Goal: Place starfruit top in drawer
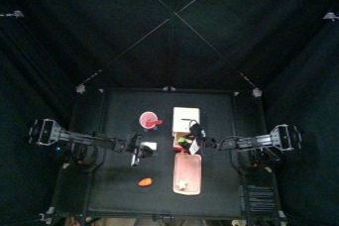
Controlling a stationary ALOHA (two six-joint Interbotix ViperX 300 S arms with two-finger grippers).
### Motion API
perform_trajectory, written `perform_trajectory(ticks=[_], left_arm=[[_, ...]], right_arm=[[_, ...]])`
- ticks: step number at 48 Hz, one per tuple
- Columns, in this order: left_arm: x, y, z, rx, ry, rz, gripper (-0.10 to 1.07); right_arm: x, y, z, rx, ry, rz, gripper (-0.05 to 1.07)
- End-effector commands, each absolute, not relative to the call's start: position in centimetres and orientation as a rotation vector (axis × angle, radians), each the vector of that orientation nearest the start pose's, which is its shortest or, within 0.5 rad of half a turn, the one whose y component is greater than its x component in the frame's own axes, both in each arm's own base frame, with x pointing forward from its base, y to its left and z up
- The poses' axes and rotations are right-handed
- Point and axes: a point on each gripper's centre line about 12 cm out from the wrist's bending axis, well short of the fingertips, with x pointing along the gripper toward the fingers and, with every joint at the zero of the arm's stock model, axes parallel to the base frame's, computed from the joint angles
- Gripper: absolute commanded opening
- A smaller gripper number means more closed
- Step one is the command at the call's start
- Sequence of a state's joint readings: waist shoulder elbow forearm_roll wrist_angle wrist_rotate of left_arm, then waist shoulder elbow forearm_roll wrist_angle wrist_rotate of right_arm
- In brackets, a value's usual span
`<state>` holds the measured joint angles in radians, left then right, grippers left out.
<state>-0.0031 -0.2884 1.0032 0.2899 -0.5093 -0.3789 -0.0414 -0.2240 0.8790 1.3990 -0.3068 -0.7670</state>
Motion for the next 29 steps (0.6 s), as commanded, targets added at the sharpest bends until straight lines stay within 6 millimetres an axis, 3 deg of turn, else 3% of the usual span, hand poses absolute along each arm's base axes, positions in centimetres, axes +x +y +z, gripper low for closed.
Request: perform_trajectory(ticks=[1, 8, 29], left_arm=[[31.66, -1.65, 21.43, -0.141, 0.208, -0.127, 0.43], [31.67, -1.63, 21.38, -0.144, 0.210, -0.125, 0.43], [31.66, -1.63, 21.41, -0.144, 0.210, -0.124, 0.43]], right_arm=[[32.31, -5.06, 19.25, 0.519, 0.452, -0.508, 0.87], [32.32, -5.06, 19.15, 0.520, 0.455, -0.510, 0.92], [32.37, -5.06, 19.21, 0.518, 0.454, -0.508, 0.93]])
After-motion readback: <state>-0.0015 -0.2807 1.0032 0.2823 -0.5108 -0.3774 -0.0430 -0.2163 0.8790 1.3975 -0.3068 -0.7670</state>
